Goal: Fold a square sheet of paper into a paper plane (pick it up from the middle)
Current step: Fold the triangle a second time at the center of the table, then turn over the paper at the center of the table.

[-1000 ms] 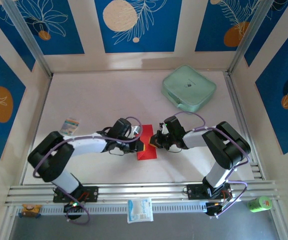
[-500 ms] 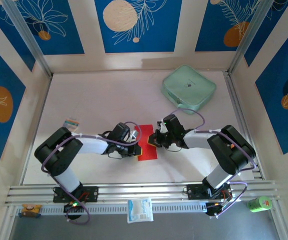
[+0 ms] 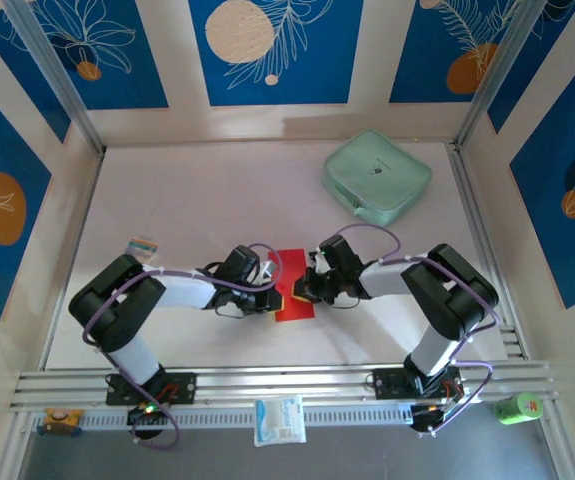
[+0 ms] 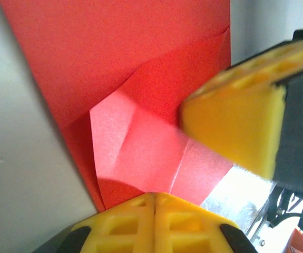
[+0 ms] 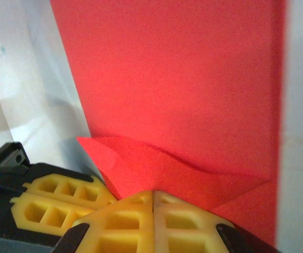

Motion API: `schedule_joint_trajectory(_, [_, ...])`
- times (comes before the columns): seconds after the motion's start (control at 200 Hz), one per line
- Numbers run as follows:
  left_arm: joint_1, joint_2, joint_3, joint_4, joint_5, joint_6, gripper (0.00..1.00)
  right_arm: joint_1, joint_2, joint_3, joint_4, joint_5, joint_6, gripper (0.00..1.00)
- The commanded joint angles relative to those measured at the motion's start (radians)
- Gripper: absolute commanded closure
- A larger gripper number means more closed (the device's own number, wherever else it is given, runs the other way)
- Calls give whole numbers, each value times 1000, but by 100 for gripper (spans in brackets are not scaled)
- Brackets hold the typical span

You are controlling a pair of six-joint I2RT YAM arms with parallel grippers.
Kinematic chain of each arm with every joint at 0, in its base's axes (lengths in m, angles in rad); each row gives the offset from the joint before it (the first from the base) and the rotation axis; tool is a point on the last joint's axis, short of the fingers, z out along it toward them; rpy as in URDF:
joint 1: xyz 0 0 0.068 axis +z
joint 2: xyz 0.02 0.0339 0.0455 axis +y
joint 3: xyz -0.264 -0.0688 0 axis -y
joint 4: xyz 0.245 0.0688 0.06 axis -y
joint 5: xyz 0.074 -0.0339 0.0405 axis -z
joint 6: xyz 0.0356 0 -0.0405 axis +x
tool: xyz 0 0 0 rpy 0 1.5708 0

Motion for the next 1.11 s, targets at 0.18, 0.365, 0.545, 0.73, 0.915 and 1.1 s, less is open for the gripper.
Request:
schedule_joint_trajectory(0.18, [4, 41, -33, -94, -48, 10, 100, -117, -2, 5, -60, 56, -16, 97])
schedule_joint_trajectory(0.365, [3, 33, -31, -103, -50, 15, 100, -172, -28, 0, -76, 69, -19, 97])
schedule_joint_trajectory(0.545, [3, 7, -24, -91, -34, 11, 100, -171, -126, 1, -148, 69, -40, 95])
schedule_joint_trajectory(0.73, [3, -68, 40, -118, -30, 21, 98, -104, -245, -45, -210, 85, -11, 92])
schedule_joint_trajectory(0.915, [21, -82, 163, -248, -63, 124, 90, 0, -326, -95, -296, 172, 84, 85])
schedule_joint_trajectory(1.1, [56, -2, 230, -322, -50, 218, 89, 82, -389, -130, -325, 236, 160, 71])
